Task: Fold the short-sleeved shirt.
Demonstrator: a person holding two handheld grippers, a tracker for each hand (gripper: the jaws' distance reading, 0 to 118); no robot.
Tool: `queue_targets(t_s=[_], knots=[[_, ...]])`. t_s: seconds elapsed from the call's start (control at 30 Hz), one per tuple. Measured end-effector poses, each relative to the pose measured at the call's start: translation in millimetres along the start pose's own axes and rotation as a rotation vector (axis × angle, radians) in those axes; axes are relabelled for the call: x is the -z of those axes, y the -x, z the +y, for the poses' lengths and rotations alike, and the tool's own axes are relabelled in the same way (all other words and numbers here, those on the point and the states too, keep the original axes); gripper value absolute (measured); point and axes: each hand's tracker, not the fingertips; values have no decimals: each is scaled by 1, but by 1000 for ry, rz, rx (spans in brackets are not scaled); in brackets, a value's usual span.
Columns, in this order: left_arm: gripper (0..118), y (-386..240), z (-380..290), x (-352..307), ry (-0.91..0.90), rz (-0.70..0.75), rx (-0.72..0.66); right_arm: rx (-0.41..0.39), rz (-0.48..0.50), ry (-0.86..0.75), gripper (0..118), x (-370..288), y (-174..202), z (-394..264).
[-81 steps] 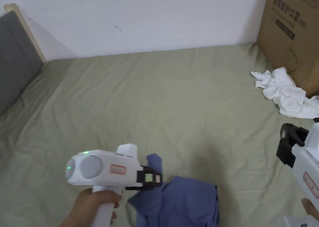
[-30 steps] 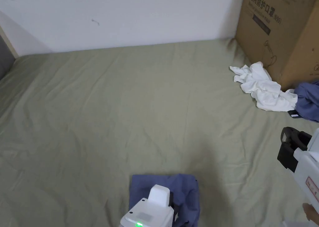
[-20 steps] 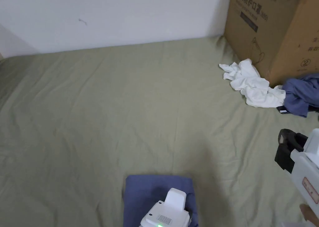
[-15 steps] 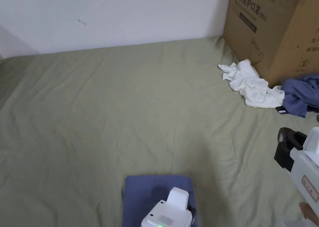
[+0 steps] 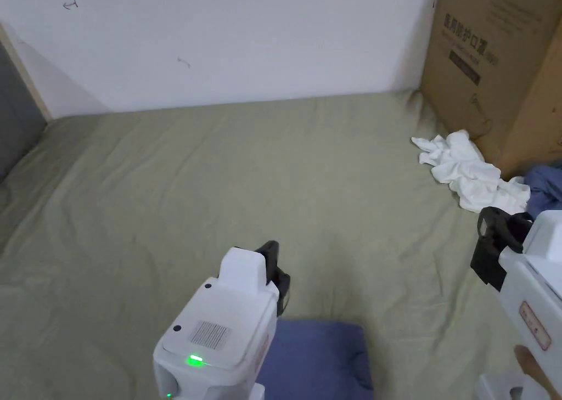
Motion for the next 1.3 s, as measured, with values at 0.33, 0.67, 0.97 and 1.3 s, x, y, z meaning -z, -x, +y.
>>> queue_targets(t_s=[0.33,0.67,0.97,1.3], knots=[[0,71,37,-30,-172,242,-2,-63,30,-120,0,-3,38,14],[0,97,32,-47,-183,316,-19,-85,53,-136,0,-1,67,1],[0,108,14,-52,-132,321,-66,-131,148,116,0,44,110,-113],[0,127,-8,-47,-54,331,-112,-148,196,351,0,69,150,-215]])
